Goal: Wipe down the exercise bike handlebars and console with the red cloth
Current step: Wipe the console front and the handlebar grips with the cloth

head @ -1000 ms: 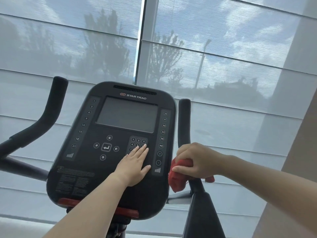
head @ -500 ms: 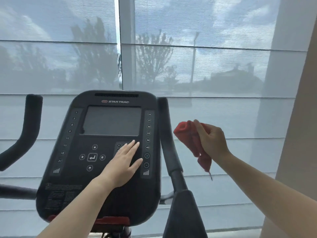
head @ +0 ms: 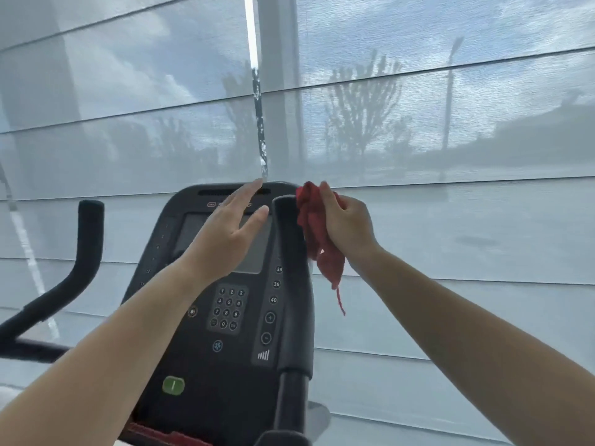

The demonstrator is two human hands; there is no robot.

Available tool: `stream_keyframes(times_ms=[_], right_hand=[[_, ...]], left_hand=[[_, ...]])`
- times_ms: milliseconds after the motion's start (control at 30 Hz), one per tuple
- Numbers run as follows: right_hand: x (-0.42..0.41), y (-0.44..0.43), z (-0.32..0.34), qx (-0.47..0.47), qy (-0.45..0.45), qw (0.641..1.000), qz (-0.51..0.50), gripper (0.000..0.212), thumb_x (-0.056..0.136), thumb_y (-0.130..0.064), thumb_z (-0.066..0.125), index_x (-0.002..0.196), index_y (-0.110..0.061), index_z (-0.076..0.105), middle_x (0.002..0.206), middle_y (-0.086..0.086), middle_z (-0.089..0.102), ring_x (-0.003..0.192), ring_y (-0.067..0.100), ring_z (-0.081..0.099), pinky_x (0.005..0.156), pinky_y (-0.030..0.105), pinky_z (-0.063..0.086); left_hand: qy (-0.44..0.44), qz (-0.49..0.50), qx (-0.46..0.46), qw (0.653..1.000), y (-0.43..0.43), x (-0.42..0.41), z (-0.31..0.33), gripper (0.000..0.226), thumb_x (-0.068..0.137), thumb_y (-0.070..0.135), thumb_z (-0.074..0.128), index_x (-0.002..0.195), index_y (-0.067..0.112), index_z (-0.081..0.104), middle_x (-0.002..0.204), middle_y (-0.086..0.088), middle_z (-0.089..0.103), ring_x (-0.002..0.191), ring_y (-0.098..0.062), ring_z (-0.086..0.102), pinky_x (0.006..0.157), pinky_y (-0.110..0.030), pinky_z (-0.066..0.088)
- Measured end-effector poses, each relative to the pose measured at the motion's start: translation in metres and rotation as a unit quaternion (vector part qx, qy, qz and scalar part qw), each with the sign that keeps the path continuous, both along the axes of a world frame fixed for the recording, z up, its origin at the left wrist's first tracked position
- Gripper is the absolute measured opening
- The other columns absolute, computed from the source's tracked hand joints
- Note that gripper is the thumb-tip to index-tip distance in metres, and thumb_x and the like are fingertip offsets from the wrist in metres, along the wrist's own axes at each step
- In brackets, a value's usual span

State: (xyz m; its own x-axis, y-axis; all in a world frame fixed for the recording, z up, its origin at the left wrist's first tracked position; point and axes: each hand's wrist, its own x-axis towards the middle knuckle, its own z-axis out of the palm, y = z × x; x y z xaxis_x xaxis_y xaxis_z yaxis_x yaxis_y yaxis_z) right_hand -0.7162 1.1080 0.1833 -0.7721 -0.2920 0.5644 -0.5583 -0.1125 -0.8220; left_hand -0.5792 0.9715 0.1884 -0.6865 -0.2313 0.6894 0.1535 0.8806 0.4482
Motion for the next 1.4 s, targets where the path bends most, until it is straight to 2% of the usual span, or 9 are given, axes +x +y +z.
stream_keyframes(times_ms=[67,133,233,367,500,667,900,1067,1400], right_hand=[[0.004,-0.010,-0.006,0.022,0.011,0.998,0.061,0.041,0.091,-0.056,0.039,0.080,-0.032,0.069,0.078,-0.013,0.070,0.080,0.004,0.065,0.076,0.025,0.050],[0.006,-0.012,-0.018,0.012,0.020,0.993,0.119,0.032,0.094,-0.053,0.037,0.091,-0.041,0.066,0.089,-0.020,0.068,0.088,-0.002,0.062,0.081,0.021,0.048],[0.002,-0.005,-0.039,-0.006,0.062,0.982,0.177,0.025,0.095,-0.042,0.044,0.107,-0.035,0.065,0.094,-0.016,0.070,0.088,-0.002,0.063,0.077,0.015,0.049],[-0.009,0.006,-0.052,0.021,0.095,0.970,0.223,0.016,0.093,-0.030,0.054,0.099,-0.030,0.068,0.086,-0.011,0.072,0.080,0.002,0.066,0.070,0.013,0.049],[-0.014,0.007,-0.026,-0.014,0.129,0.977,0.172,0.015,0.092,-0.028,0.055,0.095,-0.035,0.069,0.077,-0.021,0.069,0.073,-0.008,0.062,0.065,0.005,0.043],[0.005,0.004,-0.042,0.035,0.146,0.970,0.190,0.027,0.095,-0.030,0.048,0.120,-0.040,0.052,0.085,-0.035,0.063,0.082,-0.014,0.058,0.067,0.000,0.038],[0.016,0.022,-0.073,0.060,0.182,0.968,0.164,0.048,0.088,-0.021,0.061,0.134,-0.024,0.048,0.121,-0.008,0.061,0.110,0.005,0.055,0.096,0.022,0.043],[0.017,0.036,-0.074,0.035,0.212,0.970,0.116,0.049,0.079,-0.013,0.070,0.126,-0.025,0.058,0.121,-0.017,0.062,0.111,-0.006,0.055,0.094,0.011,0.039],[0.038,0.030,-0.103,0.101,0.263,0.956,0.085,0.049,0.089,-0.025,0.060,0.136,-0.022,0.047,0.151,-0.011,0.027,0.131,-0.001,0.032,0.104,0.005,0.024]], left_hand=[[0.007,0.011,0.008,1.000,0.010,-0.001,0.003,0.044,0.097,0.035,0.043,0.141,0.033,0.038,0.129,-0.014,0.051,0.110,-0.028,0.046,0.099,-0.044,0.040],[-0.007,0.011,0.000,1.000,0.015,-0.002,0.001,0.042,0.097,0.035,0.042,0.139,0.030,0.042,0.133,-0.001,0.054,0.115,-0.012,0.050,0.103,-0.033,0.038],[-0.018,0.020,-0.007,1.000,0.019,-0.006,-0.005,0.044,0.098,0.035,0.041,0.141,0.029,0.039,0.142,0.016,0.043,0.128,0.007,0.036,0.107,-0.016,0.025],[0.000,0.031,-0.006,0.999,0.023,-0.009,-0.009,0.044,0.098,0.033,0.040,0.142,0.025,0.039,0.142,0.014,0.044,0.130,0.007,0.035,0.111,-0.021,0.025],[0.007,0.054,-0.021,0.998,0.022,-0.010,-0.009,0.044,0.099,0.034,0.039,0.142,0.026,0.039,0.142,0.018,0.041,0.128,0.011,0.033,0.107,-0.012,0.024],[0.022,0.035,-0.056,0.998,0.027,-0.009,-0.011,0.047,0.097,0.036,0.036,0.142,0.024,0.037,0.142,0.019,0.039,0.131,0.011,0.030,0.107,-0.007,0.023],[0.038,0.026,-0.050,0.998,0.028,-0.013,-0.014,0.047,0.095,0.035,0.032,0.139,0.022,0.041,0.138,0.018,0.041,0.124,0.016,0.032,0.101,0.000,0.021],[0.031,0.031,-0.061,0.997,0.026,-0.014,-0.016,0.042,0.099,0.030,0.033,0.140,0.022,0.038,0.139,0.020,0.037,0.123,0.015,0.029,0.096,0.005,0.017],[0.031,0.012,-0.041,0.999,0.026,-0.015,-0.016,0.042,0.099,0.033,0.034,0.140,0.026,0.037,0.138,0.024,0.034,0.128,0.005,0.034,0.106,-0.022,0.028]])
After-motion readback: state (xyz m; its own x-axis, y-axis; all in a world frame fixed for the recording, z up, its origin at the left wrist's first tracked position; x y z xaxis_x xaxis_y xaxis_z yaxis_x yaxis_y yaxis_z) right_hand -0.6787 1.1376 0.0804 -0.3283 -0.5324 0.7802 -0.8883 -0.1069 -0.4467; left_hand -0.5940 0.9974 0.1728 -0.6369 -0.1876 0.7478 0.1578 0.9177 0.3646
